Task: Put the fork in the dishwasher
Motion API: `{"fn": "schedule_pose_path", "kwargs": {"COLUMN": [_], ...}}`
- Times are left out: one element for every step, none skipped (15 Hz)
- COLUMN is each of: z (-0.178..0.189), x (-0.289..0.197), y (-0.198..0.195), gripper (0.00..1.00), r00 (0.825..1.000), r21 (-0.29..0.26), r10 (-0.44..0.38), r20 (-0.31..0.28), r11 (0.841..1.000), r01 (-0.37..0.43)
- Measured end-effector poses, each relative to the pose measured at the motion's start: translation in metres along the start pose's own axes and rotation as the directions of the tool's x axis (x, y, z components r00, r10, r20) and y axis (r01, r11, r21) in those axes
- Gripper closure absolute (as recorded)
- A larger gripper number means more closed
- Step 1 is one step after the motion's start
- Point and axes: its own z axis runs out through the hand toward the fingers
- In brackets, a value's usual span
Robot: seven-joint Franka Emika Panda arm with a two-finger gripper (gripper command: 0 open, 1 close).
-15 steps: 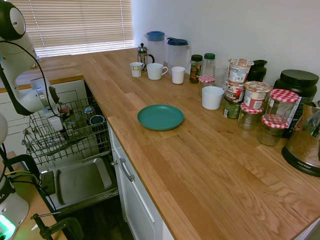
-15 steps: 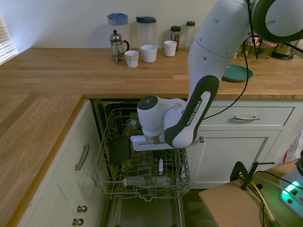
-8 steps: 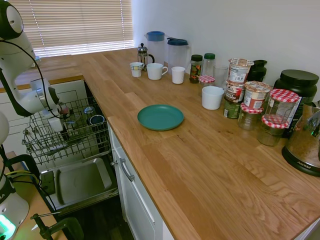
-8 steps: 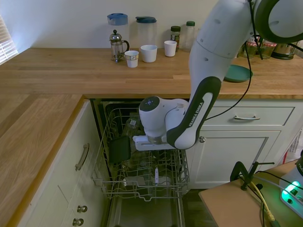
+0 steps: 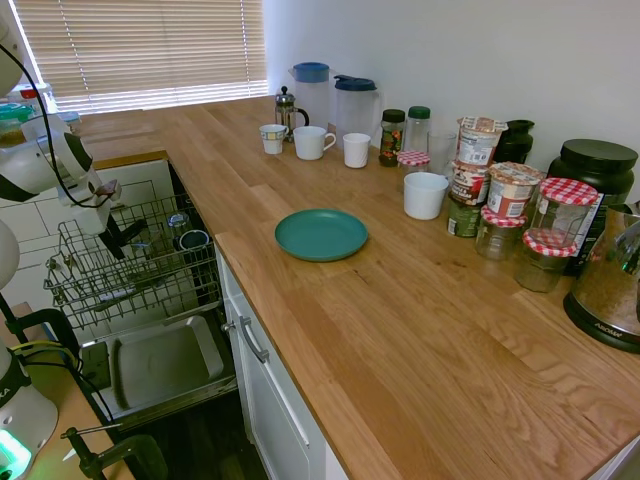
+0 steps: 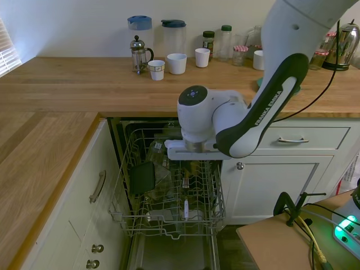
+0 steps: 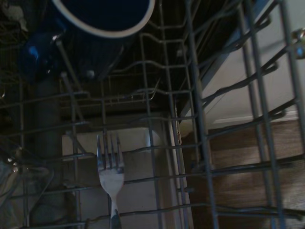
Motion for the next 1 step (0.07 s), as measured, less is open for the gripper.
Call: {"fn": "schedule_pose_path", "kwargs": {"z": [-0.0119], "x": [0.0027], "y": [0.0049], "gripper": [0.0], "r00": [1.0], "r21": [0.004], "r10": [0.001], "r20": [-0.009], "r11": [1.0], "r01": [-0.001]}}
